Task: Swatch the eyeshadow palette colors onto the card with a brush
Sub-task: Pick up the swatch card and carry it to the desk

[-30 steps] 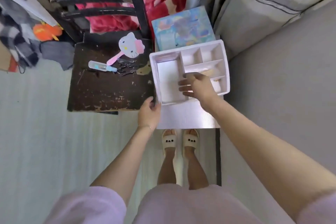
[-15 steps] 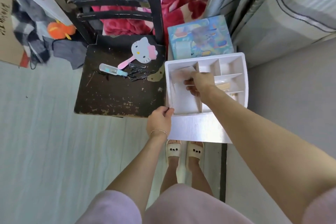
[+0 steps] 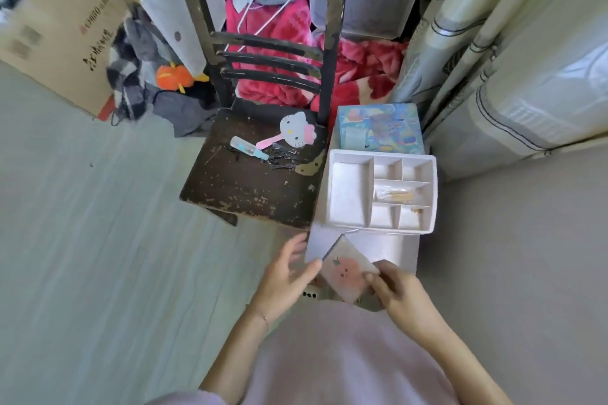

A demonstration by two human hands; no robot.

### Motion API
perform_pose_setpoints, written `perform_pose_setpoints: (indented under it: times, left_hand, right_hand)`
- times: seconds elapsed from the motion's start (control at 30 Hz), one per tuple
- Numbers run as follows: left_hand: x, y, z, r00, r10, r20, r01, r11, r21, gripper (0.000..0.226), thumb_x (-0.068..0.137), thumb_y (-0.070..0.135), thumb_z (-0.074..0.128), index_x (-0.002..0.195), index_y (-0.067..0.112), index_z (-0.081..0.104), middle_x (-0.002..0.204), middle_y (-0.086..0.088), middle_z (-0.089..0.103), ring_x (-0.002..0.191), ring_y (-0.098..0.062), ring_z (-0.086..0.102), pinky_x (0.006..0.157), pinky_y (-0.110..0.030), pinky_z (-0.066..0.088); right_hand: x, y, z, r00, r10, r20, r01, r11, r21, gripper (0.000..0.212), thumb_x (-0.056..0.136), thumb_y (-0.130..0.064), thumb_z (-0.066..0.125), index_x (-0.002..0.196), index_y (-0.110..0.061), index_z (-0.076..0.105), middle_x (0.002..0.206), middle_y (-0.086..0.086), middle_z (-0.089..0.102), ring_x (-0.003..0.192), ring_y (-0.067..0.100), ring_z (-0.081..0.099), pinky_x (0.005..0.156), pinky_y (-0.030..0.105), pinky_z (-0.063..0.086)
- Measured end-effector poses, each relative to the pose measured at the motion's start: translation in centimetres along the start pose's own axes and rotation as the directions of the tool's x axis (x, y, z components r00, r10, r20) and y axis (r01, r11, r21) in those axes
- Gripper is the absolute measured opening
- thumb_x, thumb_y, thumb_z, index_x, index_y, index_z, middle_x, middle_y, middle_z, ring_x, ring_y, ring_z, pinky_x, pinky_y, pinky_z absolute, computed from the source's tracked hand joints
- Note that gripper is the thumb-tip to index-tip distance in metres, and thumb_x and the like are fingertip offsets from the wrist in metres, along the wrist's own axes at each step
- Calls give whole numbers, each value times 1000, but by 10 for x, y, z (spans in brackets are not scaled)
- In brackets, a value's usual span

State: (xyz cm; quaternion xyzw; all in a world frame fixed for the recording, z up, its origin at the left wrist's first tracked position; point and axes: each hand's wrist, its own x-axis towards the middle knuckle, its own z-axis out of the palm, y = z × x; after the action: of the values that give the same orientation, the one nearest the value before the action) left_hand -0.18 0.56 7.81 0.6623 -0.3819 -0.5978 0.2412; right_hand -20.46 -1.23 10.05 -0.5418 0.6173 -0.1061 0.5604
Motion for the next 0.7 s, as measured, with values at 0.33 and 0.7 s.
perform_pose_setpoints:
  times: [0.33, 0.7]
  left_hand:
    - [-69, 9, -6, 936, 3, -353, -103, 959, -265, 9, 83, 8, 60, 83, 17, 63, 74, 11, 66, 71, -3, 60, 64, -17, 46]
    - [-136, -25, 25, 685, -226, -693, -202, 854, -478, 24, 83, 5, 60, 99, 23, 59, 98, 10, 65, 86, -4, 63, 68, -13, 48]
  right_hand:
    - [-7, -52, 18, 957, -233, 173, 230, 972, 37, 28, 84, -28, 63, 101, -20, 42, 65, -7, 52, 46, -1, 50, 47, 9, 37]
    - [-15, -59, 69, 815, -187, 549, 337, 923, -186, 23, 91, -32, 52, 81, -17, 66, 59, -2, 65, 51, 4, 57, 53, 16, 45]
